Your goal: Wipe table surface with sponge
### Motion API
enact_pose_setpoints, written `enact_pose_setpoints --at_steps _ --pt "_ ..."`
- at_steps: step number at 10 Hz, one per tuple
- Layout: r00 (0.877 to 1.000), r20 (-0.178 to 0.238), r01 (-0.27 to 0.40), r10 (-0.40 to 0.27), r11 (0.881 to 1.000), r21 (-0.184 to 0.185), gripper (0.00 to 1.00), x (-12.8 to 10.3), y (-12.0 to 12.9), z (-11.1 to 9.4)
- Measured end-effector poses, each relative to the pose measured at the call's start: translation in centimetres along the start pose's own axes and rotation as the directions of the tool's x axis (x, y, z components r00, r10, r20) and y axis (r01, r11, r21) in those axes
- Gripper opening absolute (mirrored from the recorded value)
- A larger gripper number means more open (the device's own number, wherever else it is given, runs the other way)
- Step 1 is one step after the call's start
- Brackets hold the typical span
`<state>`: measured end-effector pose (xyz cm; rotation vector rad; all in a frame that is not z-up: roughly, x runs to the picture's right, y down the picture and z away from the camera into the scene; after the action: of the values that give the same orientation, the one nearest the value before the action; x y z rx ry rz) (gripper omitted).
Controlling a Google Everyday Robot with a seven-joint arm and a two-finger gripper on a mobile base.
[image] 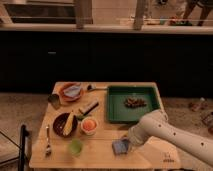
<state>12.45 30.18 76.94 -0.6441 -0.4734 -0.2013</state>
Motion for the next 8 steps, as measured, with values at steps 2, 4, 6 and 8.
enact_pose_setpoints --at_steps 2,4,6,8 --pt "0.999 0.012 0.038 -0.037 0.999 -0.009 0.0 -0.8 -1.1 0.1" --pt "0.993 0.039 0.115 -0.114 0.993 -0.028 0.0 -3.2 -2.2 0.7" --pt "0.981 0.066 0.186 -0.182 0.981 -0.055 0.0 -4.8 -2.0 1.2" --pt "0.969 0.081 0.24 -0.234 0.967 -0.087 0.0 -5.8 -0.6 1.7"
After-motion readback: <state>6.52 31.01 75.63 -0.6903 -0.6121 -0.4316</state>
